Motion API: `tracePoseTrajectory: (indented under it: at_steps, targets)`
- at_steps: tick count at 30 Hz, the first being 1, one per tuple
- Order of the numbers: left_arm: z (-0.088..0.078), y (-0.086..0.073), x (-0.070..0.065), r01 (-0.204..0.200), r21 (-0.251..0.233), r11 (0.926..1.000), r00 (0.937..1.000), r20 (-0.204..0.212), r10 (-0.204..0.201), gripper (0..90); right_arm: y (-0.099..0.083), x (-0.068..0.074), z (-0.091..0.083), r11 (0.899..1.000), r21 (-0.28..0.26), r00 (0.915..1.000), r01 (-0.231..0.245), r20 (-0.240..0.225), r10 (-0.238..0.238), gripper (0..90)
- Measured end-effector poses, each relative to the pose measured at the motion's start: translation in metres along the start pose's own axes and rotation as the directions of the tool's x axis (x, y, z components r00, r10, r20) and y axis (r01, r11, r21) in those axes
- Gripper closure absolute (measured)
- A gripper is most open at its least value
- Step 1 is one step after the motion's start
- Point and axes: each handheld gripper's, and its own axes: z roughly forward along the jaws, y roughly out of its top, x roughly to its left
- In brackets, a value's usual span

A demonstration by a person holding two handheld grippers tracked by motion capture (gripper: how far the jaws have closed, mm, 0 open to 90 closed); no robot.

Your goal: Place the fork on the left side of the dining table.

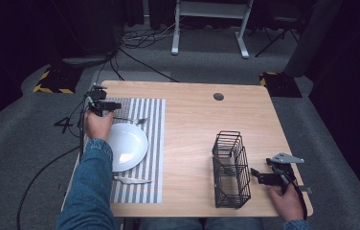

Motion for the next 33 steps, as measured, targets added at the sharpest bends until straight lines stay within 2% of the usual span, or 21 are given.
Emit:
tracePoseTrajectory:
  at_steps: [3,9,18,22,26,29,33]
  targets:
    - [0.009,0.004,0.004,0.014,0.021,0.9997,0.9999,0.008,-0.014,47.2,0.0,0.0,0.0,1.0,0.0,1.0,-0.001,0.0,0.001,15.4]
    - [0.02,0.009,0.009,0.011,0.053,0.9985,0.9999,0.003,-0.011,45.4,0.0,0.0,0.0,1.0,0.0,1.0,-0.004,0.004,0.004,15.4]
    - [0.028,0.006,0.021,0.018,0.092,0.9956,0.9997,0.015,-0.019,42.7,0.0,0.0,0.0,1.0,0.0,1.0,-0.006,0.007,0.006,15.4]
    - [0.033,0.004,0.024,0.017,0.132,0.9912,0.9994,0.027,-0.02,42.0,0.0,0.0,0.0,1.0,0.0,0.9999,-0.007,0.008,0.007,15.4]
    - [0.032,0.002,0.024,0.01,0.126,0.992,0.9996,0.027,-0.013,41.4,0.0,0.0,0.0,1.0,0.0,0.9999,-0.007,0.008,0.007,15.4]
    - [0.03,0.0,0.024,0.017,0.133,0.991,0.9994,0.027,-0.021,41.7,0.0,0.0,0.0,1.0,0.0,0.9999,-0.007,0.008,0.007,15.4]
    - [0.026,-0.005,0.026,0.025,0.119,0.9926,0.9992,0.028,-0.028,42.1,0.0,0.0,0.0,1.0,0.0,0.9999,-0.006,0.008,0.006,15.3]
